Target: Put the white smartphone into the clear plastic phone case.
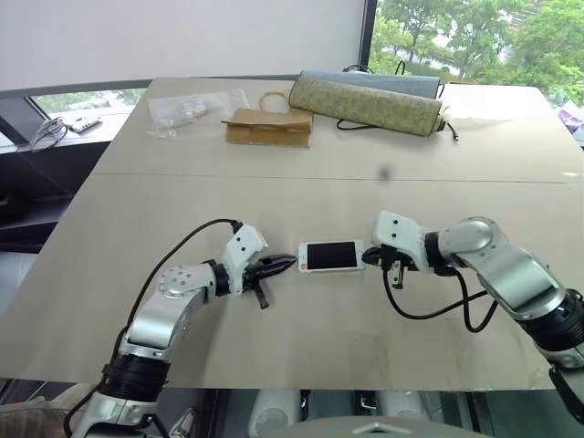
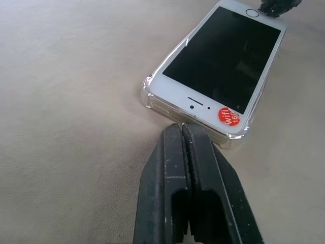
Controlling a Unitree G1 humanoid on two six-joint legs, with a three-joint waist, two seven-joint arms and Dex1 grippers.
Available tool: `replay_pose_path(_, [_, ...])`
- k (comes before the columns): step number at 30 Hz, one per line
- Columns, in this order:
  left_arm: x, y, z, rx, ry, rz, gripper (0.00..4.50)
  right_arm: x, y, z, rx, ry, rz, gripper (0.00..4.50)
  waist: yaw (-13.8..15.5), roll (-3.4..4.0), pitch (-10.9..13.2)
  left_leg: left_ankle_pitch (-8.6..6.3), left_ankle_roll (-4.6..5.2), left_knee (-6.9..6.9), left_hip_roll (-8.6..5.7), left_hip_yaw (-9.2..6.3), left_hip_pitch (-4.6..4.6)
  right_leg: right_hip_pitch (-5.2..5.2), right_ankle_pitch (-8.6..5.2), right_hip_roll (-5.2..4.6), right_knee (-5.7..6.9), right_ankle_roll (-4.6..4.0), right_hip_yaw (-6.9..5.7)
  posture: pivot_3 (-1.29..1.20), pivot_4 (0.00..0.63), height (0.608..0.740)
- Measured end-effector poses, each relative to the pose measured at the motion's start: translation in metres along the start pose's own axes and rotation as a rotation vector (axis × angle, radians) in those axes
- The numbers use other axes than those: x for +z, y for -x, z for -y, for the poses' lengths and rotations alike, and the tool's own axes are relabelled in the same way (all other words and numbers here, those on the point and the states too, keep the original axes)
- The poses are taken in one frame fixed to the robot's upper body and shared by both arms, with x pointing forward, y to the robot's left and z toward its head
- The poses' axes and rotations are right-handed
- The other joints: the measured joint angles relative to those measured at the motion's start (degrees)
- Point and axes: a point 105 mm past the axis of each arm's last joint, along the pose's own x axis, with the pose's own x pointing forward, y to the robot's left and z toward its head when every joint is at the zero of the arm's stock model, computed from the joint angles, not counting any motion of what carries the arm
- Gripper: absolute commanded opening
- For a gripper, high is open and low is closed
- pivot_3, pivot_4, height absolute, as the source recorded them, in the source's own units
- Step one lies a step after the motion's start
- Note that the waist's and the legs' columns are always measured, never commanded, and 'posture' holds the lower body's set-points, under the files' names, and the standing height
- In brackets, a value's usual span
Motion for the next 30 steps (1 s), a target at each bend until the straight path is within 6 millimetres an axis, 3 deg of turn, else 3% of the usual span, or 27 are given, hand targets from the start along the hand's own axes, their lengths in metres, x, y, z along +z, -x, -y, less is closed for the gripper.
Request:
replay_pose_path(9, [0.003,-0.001,0.002,0.01,0.019,-0.021,0.04,0.002,-0.003,-0.002,0.011,-0.002,0.009,0.0,0.0,0.0,0.0,0.0,0.0,0.01,-0.01,0.0,-0.02,0.01,0.0,-0.01,-0.01,0.0,0.0,0.0,0.15,0.74])
replay_pose_path(18, [0.004,-0.001,0.002,0.014,0.022,-0.025,0.04,-0.013,0.018,0.012,-0.062,-0.035,-0.043,0.0,0.0,-0.01,0.0,0.0,0.0,0.01,-0.01,-0.01,-0.02,0.01,0.0,-0.01,-0.02,0.0,0.0,0.0,0.15,0.74])
replay_pose_path(30, [0.003,-0.001,0.001,0.003,0.013,-0.019,0.04,-0.01,0.001,0.005,-0.037,-0.037,-0.02,0.0,0.0,-0.02,0.0,0.0,0.0,0.02,-0.01,0.01,0.01,0.01,0.0,0.01,0.0,0.0,-0.01,0.0,0.15,0.74])
